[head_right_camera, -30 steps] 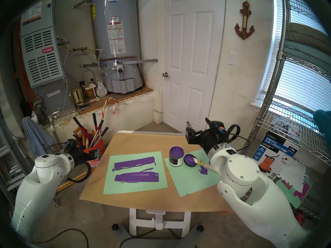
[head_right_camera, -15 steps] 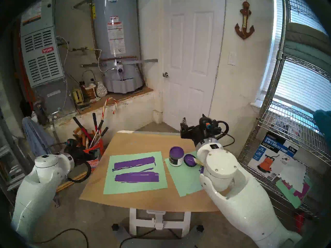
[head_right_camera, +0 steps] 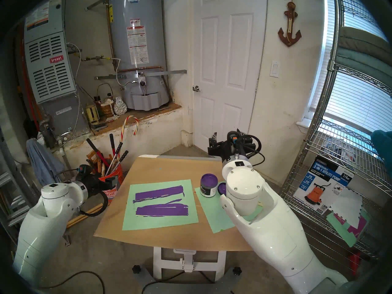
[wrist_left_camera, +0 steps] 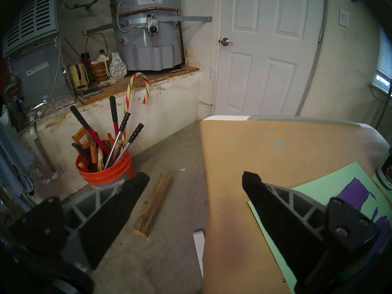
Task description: Pick up brush, dip the brush into paint, and paint the wood
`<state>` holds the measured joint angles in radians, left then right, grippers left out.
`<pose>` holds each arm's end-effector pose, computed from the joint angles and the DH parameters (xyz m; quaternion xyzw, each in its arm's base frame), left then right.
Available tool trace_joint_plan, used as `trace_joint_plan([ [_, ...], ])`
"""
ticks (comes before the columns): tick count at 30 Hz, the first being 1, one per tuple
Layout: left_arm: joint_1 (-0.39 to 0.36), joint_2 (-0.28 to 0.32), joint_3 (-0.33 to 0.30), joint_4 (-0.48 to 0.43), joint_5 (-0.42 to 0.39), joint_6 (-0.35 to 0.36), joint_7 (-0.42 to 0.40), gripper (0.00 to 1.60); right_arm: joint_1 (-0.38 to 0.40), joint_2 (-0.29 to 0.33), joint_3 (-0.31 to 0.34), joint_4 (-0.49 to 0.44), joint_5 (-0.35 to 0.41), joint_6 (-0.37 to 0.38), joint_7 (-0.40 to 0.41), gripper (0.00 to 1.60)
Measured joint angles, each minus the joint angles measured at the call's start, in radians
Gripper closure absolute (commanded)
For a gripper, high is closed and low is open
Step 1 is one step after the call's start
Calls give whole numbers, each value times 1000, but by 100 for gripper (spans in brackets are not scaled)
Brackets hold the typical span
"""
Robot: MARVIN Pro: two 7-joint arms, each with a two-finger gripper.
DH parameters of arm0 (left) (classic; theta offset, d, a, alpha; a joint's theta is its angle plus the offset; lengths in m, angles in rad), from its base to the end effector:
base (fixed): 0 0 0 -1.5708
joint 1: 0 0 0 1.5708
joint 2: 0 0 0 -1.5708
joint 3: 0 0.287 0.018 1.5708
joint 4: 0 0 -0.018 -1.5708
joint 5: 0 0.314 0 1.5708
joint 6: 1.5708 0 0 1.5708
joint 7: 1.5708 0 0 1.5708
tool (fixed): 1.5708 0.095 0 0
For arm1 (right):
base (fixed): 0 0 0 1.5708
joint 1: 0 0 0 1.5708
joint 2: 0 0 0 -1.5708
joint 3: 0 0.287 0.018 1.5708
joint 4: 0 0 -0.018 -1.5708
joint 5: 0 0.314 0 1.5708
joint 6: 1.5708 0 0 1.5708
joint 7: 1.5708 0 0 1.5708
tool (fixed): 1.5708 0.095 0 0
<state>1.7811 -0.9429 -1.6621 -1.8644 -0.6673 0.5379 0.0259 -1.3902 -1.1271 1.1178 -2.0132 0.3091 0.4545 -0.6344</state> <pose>0.3678 0.1416 -0.2612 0.8487 -0.0281 0.5272 0.0298 0.4060 0.0410 -0.1526 0.6885 0.0370 0.7165 0.1059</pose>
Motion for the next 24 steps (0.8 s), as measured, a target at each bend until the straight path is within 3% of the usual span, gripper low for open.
trace_joint_plan([
  [10, 0, 0, 0, 0, 0, 0, 0, 0, 16, 0, 58, 29, -4, 53, -31, 0],
  [24, 0, 0, 0, -1, 0, 0, 0, 0, 18, -3, 74, 20, 2, 77, -31, 0],
])
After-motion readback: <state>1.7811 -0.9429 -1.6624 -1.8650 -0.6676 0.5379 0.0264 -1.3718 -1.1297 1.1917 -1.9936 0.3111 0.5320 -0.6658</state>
